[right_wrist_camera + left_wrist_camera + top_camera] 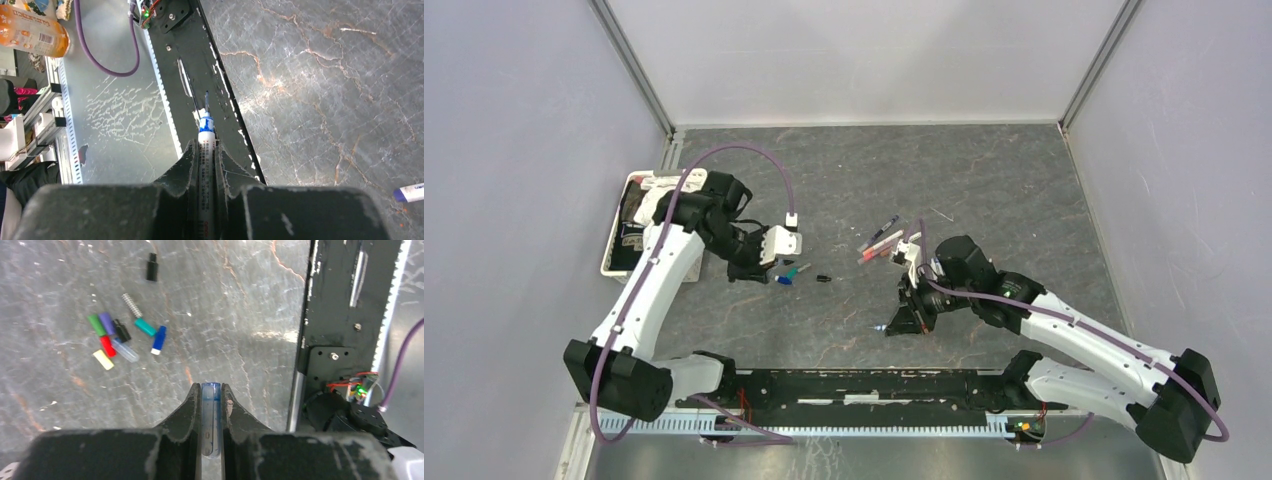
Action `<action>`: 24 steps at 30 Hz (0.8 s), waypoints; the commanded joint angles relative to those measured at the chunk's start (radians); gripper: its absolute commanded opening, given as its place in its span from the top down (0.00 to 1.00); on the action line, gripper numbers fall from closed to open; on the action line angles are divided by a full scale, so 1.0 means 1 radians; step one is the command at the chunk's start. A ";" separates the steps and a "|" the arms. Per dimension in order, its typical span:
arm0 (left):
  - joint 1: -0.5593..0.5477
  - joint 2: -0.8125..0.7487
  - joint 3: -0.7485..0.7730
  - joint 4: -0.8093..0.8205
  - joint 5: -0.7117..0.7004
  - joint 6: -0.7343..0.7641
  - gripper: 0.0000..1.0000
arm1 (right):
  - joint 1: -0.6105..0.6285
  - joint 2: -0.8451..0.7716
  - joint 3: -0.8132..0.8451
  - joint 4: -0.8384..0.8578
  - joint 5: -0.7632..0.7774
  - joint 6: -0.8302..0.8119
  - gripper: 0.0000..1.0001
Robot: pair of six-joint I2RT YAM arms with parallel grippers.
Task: Open the pen caps
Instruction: Place the pen cap at the center of the board.
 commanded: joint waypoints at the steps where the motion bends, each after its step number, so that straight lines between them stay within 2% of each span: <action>1: -0.002 0.036 0.010 -0.043 0.015 0.063 0.98 | -0.004 0.006 0.033 -0.033 0.000 -0.014 1.00; 4: -0.005 0.079 0.034 0.027 0.093 -0.024 0.98 | -0.003 -0.003 0.044 0.005 0.121 -0.008 1.00; 9: -0.018 0.088 -0.063 0.275 0.105 -0.187 0.98 | -0.004 -0.085 -0.012 0.087 0.439 0.010 1.00; 13: -0.052 0.131 -0.138 0.486 0.045 -0.307 0.96 | -0.004 -0.175 -0.144 0.189 0.709 0.061 1.00; 15: -0.076 0.159 -0.169 0.576 0.012 -0.346 0.95 | -0.004 -0.197 -0.193 0.213 0.798 0.086 1.00; 20: -0.106 0.271 -0.189 0.745 -0.067 -0.416 0.92 | -0.002 -0.205 -0.255 0.235 0.960 0.132 1.00; 24: -0.113 0.363 -0.195 0.830 -0.136 -0.430 0.85 | -0.004 -0.197 -0.286 0.258 1.088 0.142 1.00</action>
